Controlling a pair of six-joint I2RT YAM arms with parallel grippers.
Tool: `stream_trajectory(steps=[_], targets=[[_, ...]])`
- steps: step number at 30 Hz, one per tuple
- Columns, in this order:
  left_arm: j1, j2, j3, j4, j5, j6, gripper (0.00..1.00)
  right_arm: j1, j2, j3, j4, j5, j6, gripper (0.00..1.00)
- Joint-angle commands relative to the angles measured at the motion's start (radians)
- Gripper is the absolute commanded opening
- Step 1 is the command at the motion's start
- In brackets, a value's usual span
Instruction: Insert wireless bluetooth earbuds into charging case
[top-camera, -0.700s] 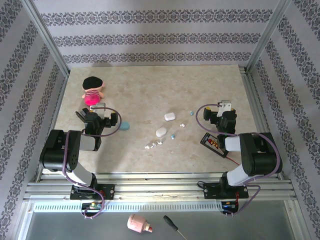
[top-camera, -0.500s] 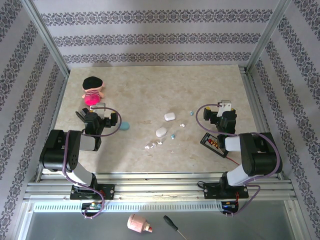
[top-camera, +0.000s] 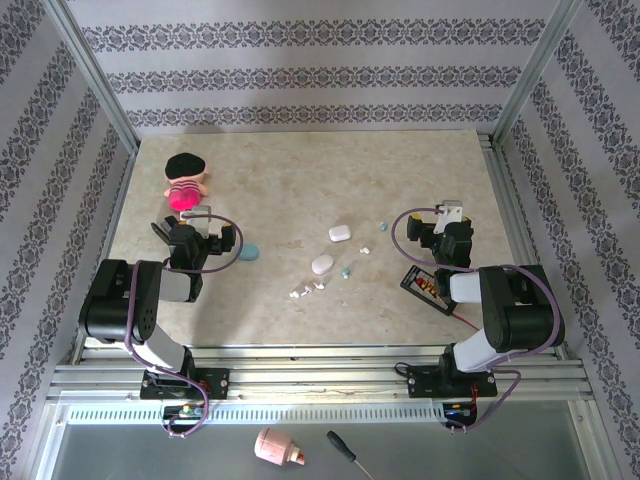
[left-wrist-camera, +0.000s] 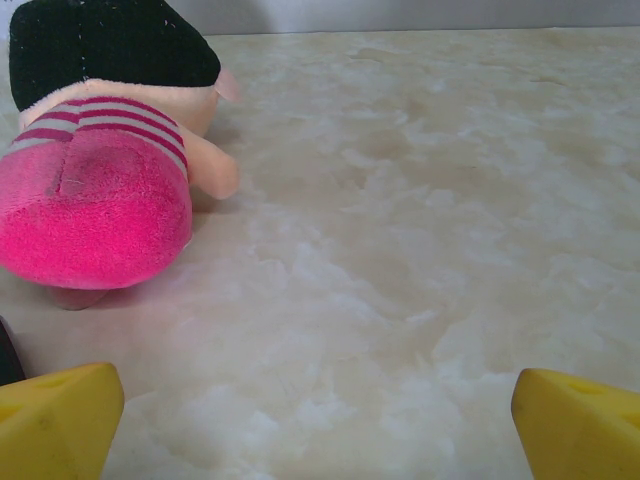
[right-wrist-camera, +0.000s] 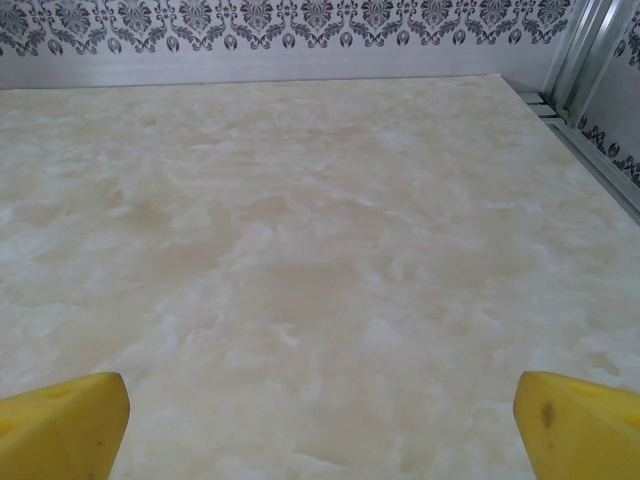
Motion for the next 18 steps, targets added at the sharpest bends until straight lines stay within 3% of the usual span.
stream_trajectory(steps=[1, 7, 15, 18], targets=[[0.008, -0.001, 0.010, 0.003, 0.010, 0.007, 0.99, 0.009, 0.005, 0.008, 0.024, -0.028, -0.012, 0.98], [0.000, -0.068, 0.015, -0.053, 0.009, 0.018, 0.99, 0.008, -0.034, 0.002, 0.010, -0.104, -0.034, 0.98], [-0.073, -0.315, 0.094, -0.405, -0.024, 0.069, 0.99, 0.019, -0.209, 0.028, -0.188, -0.267, -0.099, 0.98], [-0.106, -0.397, 0.166, -0.591, 0.017, 0.084, 0.99, 0.034, -0.272, 0.070, -0.324, -0.357, -0.129, 0.98]])
